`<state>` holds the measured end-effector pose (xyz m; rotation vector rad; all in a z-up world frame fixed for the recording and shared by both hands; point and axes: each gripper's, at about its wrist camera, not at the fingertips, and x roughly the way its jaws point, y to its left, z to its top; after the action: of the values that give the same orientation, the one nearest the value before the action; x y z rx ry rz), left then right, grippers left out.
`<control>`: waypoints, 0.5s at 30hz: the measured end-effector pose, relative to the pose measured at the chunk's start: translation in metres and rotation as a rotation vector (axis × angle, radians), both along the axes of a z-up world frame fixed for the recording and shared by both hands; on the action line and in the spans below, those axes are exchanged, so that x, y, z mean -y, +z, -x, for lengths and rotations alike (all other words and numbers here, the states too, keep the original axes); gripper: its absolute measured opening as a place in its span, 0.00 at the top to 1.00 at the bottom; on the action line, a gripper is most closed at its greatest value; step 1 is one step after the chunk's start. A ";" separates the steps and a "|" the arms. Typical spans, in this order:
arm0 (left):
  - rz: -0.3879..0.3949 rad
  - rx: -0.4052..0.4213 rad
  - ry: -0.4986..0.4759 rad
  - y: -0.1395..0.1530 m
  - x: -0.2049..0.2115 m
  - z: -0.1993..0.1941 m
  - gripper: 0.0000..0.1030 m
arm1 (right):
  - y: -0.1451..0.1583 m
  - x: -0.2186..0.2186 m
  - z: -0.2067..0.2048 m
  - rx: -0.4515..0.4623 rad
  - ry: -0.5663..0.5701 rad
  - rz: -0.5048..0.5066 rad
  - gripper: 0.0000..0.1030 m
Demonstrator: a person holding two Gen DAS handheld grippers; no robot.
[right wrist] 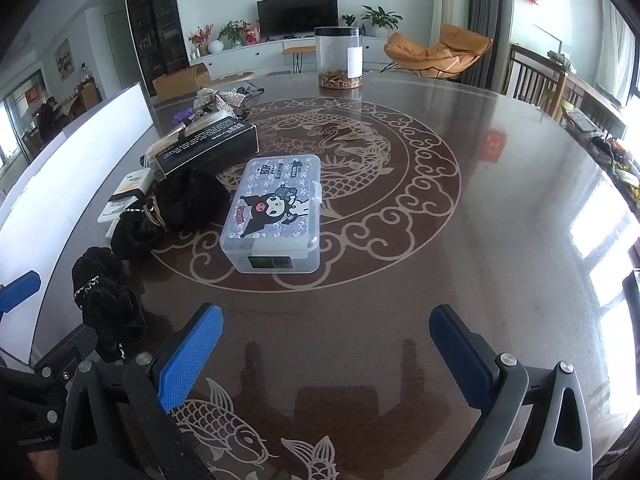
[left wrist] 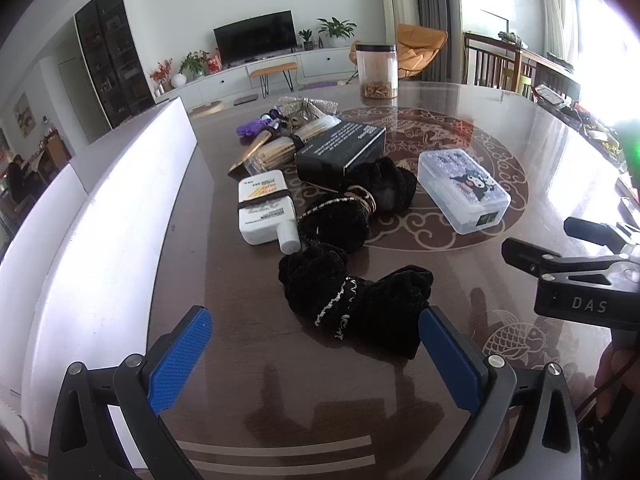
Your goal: Organize objects
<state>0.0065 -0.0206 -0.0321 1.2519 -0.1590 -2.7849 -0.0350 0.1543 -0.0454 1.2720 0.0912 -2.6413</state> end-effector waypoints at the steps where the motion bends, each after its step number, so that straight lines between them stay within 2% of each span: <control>1: -0.001 -0.002 0.001 0.001 0.001 0.000 0.00 | -0.001 0.000 0.001 0.004 -0.001 0.000 0.00; 8: -0.013 -0.016 0.002 0.011 0.005 -0.002 0.00 | -0.004 -0.001 0.003 0.023 -0.008 0.000 0.00; 15: -0.007 0.013 -0.019 0.010 0.010 -0.010 0.00 | -0.004 -0.003 0.004 0.026 -0.018 0.010 0.00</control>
<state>0.0166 -0.0307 -0.0225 1.2764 -0.1631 -2.7958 -0.0387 0.1575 -0.0495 1.3094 0.0630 -2.6361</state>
